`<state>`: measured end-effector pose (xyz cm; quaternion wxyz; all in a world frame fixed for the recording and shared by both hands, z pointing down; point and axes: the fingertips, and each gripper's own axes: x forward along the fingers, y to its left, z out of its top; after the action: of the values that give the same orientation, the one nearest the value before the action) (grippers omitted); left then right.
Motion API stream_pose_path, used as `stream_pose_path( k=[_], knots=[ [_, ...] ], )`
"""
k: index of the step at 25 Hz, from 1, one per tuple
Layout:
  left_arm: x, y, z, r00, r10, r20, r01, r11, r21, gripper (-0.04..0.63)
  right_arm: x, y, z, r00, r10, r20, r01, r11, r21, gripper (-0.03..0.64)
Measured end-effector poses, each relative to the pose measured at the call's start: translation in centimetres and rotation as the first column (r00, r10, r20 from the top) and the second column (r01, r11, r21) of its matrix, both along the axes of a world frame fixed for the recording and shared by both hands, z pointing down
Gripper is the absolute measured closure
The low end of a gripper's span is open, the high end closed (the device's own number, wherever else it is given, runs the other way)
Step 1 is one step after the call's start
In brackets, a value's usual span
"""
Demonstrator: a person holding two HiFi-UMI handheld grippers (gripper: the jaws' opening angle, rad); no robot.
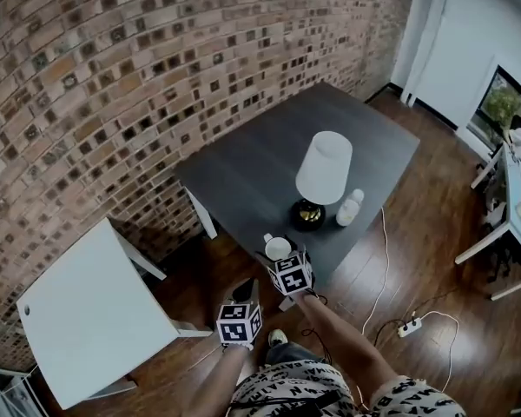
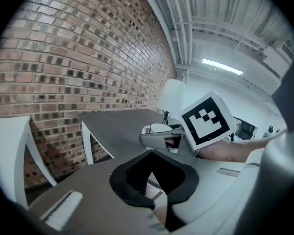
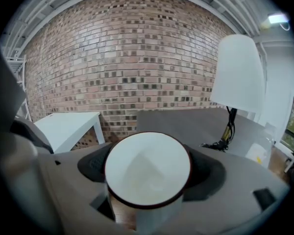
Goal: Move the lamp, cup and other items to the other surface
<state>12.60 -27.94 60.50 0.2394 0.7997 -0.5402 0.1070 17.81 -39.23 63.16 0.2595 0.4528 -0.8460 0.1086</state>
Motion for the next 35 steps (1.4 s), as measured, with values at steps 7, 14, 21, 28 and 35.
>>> stream_pose_path(
  k=[7, 14, 21, 28, 35],
  knots=[
    [1.9, -6.9, 0.9, 0.999, -0.026, 0.021, 0.027, 0.999, -0.020, 0.595, 0.7, -10.0, 2.7, 1.000, 0.012, 0.025, -0.012, 1.000, 0.012, 0.195],
    [1.2, -10.0, 2.1, 0.997, -0.076, 0.018, 0.077, 0.995, -0.062, 0.595, 0.2, -14.6, 4.8, 0.998, 0.040, 0.058, -0.040, 0.999, -0.011, 0.195],
    [0.5, -10.6, 3.1, 0.995, -0.102, 0.023, 0.104, 0.991, -0.090, 0.595, -1.0, -16.6, 5.4, 0.997, 0.043, 0.069, -0.042, 0.999, -0.007, 0.195],
    [0.1, -9.5, 2.7, 0.993, -0.122, -0.006, 0.121, 0.987, -0.104, 0.595, -0.8, -17.1, 6.1, 0.996, 0.075, 0.056, -0.074, 0.997, -0.014, 0.195],
    [-0.8, -8.8, 3.1, 0.992, -0.127, 0.000, 0.126, 0.985, -0.115, 0.595, -0.1, -17.5, 6.4, 0.992, 0.107, 0.062, -0.107, 0.994, -0.005, 0.193]
  ],
)
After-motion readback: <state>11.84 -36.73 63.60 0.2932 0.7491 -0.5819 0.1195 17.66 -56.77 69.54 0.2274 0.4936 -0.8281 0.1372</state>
